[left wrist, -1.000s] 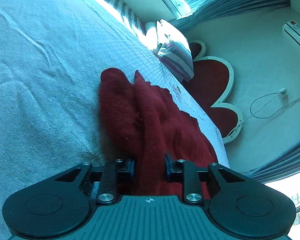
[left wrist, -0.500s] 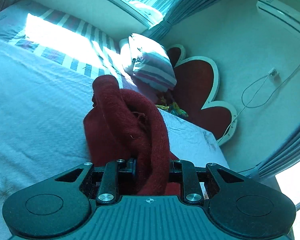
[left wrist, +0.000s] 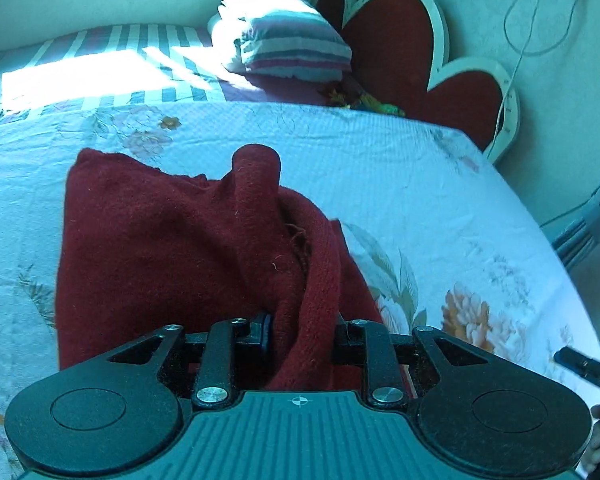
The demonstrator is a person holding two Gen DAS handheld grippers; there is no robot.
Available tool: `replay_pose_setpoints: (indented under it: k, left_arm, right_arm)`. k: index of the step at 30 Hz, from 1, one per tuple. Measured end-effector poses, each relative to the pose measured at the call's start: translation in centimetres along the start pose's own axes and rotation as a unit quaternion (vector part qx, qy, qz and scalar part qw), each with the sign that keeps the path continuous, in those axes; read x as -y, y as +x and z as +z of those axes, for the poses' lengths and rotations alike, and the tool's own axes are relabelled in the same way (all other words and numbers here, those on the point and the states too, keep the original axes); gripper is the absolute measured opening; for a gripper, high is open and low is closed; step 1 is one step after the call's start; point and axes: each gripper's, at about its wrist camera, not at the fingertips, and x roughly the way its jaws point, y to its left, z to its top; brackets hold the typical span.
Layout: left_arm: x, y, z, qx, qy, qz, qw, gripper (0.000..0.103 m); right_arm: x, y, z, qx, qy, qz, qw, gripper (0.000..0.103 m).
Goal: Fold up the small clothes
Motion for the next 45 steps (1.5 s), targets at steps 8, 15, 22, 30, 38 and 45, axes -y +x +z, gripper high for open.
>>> replay_pose_setpoints:
  k: [8, 15, 22, 30, 38, 45]
  left_arm:
    - [4.6, 1.9, -0.8, 0.023, -0.001, -0.067, 0.9975, 0.069]
    - [-1.3, -6.5, -2.9, 0.134, -0.054, -0.029, 0.9891, 0.070]
    - [-10.7, -12.8, -13.2, 0.134, -0.056, 0.135, 0.9802, 0.070]
    - [-9.5, -10.1, -17.1, 0.105, -0.009, 0.131, 0.9858, 0.070]
    - [-9.6, -9.7, -16.6, 0.115, 0.009, 0.118, 0.9863, 0.073]
    - [-10.3, -9.7, -16.5, 0.108, -0.013, 0.102, 0.9888, 0.073]
  right_arm:
    - [4.5, -1.4, 0.2, -0.004, 0.025, -0.008, 1.000, 0.063]
    - [2.8, -1.8, 0.3, -0.006, 0.034, 0.027, 0.999, 0.065]
    - [-6.7, 1.1, -1.6, -0.045, 0.031, 0.140, 0.989, 0.069]
    - [-16.9, 5.8, -6.6, -0.121, 0.025, 0.194, 0.973, 0.070]
    - [-20.8, 9.7, -7.8, -0.132, 0.037, 0.181, 0.974, 0.068]
    - [-22.4, 9.7, -6.8, -0.108, -0.008, 0.148, 0.983, 0.011]
